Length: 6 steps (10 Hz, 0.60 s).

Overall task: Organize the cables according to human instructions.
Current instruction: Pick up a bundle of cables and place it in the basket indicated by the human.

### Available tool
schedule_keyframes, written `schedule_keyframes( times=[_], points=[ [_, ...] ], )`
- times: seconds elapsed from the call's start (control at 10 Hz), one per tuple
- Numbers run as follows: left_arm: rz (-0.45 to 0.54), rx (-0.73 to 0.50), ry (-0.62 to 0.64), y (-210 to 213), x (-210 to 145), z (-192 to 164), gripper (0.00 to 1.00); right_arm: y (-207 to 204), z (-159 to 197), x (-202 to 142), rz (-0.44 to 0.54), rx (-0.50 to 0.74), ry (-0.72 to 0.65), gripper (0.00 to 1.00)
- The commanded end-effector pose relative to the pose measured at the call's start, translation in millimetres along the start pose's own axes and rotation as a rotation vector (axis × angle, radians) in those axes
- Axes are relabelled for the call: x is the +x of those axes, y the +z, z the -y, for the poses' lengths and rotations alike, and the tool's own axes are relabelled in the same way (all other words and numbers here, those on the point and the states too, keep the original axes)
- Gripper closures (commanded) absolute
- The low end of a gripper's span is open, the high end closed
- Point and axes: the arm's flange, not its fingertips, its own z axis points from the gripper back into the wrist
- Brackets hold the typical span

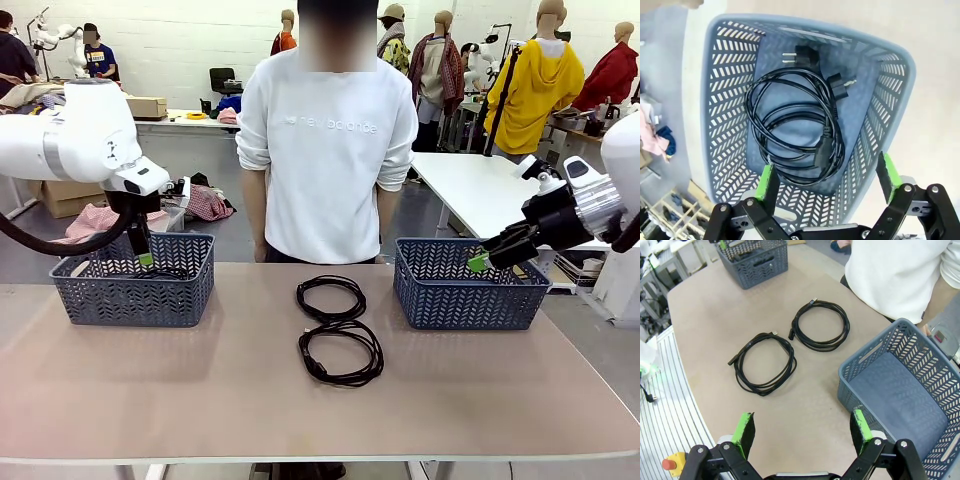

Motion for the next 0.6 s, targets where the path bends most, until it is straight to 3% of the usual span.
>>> schedule_keyframes(
  times=[0.0,0.3,0.5],
  points=[
    [-0.010,0.003,-0.006,0,-1,0,0.00,-2,3,1,0.033,0.013,0.018,0.00],
    [0.000,0.000,0.000,0,0,0,0.00,-2,3,1,0.033,0.013,0.018,0.00],
    [0.080,0.002,0.029,13,25,31,0.00,-2,3,1,0.033,0.013,0.018,0.00]
  ],
)
